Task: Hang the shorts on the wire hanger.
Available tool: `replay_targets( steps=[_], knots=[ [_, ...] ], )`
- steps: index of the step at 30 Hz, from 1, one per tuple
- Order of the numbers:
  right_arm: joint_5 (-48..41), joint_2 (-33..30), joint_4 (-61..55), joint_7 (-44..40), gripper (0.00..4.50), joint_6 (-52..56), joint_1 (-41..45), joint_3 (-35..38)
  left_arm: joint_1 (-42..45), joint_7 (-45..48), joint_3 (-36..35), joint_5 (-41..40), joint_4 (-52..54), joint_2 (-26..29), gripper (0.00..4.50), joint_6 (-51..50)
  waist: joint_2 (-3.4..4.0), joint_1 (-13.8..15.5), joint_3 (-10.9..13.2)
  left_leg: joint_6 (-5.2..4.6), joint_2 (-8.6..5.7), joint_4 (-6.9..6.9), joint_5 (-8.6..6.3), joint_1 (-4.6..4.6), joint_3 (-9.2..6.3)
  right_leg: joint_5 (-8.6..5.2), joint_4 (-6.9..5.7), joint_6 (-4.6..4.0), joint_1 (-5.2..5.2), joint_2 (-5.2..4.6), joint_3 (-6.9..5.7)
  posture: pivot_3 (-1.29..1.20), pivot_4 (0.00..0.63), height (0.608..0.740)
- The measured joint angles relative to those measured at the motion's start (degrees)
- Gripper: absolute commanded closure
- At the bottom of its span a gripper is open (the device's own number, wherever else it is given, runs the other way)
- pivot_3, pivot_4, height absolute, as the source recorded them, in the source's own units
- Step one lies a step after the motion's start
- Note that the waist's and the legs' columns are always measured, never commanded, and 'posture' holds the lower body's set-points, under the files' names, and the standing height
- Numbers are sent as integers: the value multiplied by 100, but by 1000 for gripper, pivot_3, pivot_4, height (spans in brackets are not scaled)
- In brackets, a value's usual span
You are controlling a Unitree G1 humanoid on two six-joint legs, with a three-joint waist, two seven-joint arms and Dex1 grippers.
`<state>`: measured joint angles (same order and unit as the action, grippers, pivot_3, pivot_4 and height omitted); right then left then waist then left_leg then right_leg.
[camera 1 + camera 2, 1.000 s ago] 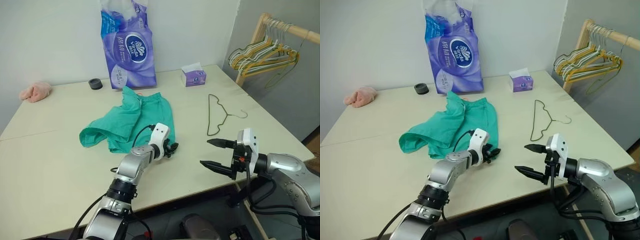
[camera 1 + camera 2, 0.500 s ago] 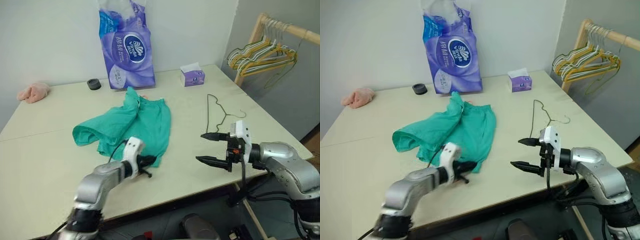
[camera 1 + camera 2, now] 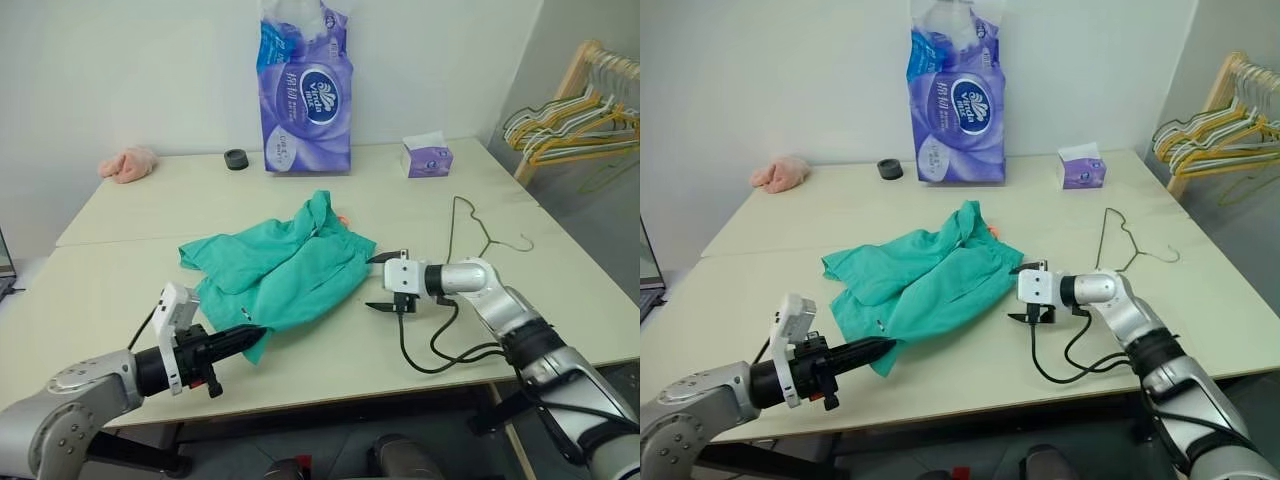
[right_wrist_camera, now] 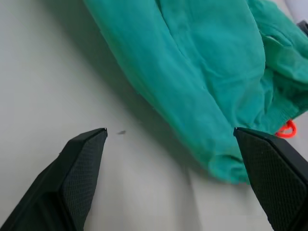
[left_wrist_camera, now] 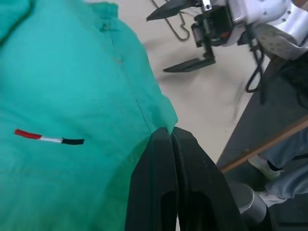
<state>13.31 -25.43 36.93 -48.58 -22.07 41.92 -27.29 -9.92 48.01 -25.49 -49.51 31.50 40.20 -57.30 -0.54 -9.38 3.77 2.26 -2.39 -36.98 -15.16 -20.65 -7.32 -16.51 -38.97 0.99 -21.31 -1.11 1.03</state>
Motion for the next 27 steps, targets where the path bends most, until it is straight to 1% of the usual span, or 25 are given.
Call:
replay_targets(
  steps=[2,5,9,12,13,16,17,19,21,23,24,26,27],
  knots=[
    [302,229,600,347,0,-344,242,-89,-54,-31,-83,-84,1,30,4474,0,0,10,0,1,0,1,0,0,1,11,0,-20,0,0,1,-123,0,740],
    [761,512,1369,963,0,-709,611,-208,-114,-112,-133,-197,11,119,4474,3,-1,17,-1,2,-1,0,1,-1,1,12,0,-25,-1,0,3,-103,0,740],
    [1439,855,2307,1884,0,-936,1194,-467,-146,-131,-201,-255,13,263,4474,12,-3,16,-4,6,1,2,4,4,1,15,-3,-35,-1,4,4,-101,0,740],
    [1621,1072,2763,2310,587,-1011,1358,-512,-183,-132,-231,-304,12,336,4500,21,-4,16,-4,6,2,3,4,5,0,14,-6,-39,-1,5,3,-100,0,740],
    [1694,1122,2880,2425,884,-1019,1391,-528,-191,-132,-240,-305,11,366,4500,25,-3,15,-4,6,2,3,4,5,0,14,-6,-40,-1,5,4,-100,0,740],
    [1772,1212,3164,2776,1949,-1017,1564,-531,-123,-192,-245,-295,-101,371,4500,57,-1,16,-3,6,1,2,4,5,1,16,-7,-43,-2,5,5,-101,0,740],
    [1789,1224,3208,2879,2347,-1018,1654,-530,-54,-238,-237,-282,-167,371,4500,83,-1,17,-3,7,1,2,6,5,0,17,-8,-45,-1,5,4,-101,0,740],
    [1861,1252,3308,3128,2991,-1009,1953,-521,185,-316,-144,-194,-318,369,4500,193,-2,17,-4,17,1,3,13,6,-3,21,-9,-53,-2,7,2,-112,0,740],
    [1926,1266,3392,3377,3733,-976,2206,-501,523,-366,114,-16,-497,360,4500,346,-1,34,-5,17,0,3,14,7,-5,22,-10,-53,0,8,1,-120,0,740],
    [1946,1308,3509,3623,4356,-936,2483,-478,1009,-415,496,259,-778,317,4500,559,-2,50,-5,18,0,3,15,8,-6,23,-11,-55,1,9,-1,-127,0,740],
    [1950,1326,3601,3734,4437,-870,2670,-428,1427,-497,790,506,-1059,242,4500,742,-2,75,-5,19,-2,3,17,5,-6,25,-10,-58,-1,9,-1,-133,0,740],
    [1933,1350,3751,3902,4437,-775,3020,-291,2252,-671,1232,1073,-1728,62,4500,1200,-2,108,-4,22,-4,3,24,1,-11,28,-11,-62,-4,9,-6,-143,0,740],
    [1913,1304,3894,4035,4437,-698,3291,-176,3046,-789,1639,1602,-2495,-55,4500,1703,-4,154,4,28,-8,-2,34,-6,-20,32,-17,-64,-5,10,-16,-147,0,740]
  ],
)
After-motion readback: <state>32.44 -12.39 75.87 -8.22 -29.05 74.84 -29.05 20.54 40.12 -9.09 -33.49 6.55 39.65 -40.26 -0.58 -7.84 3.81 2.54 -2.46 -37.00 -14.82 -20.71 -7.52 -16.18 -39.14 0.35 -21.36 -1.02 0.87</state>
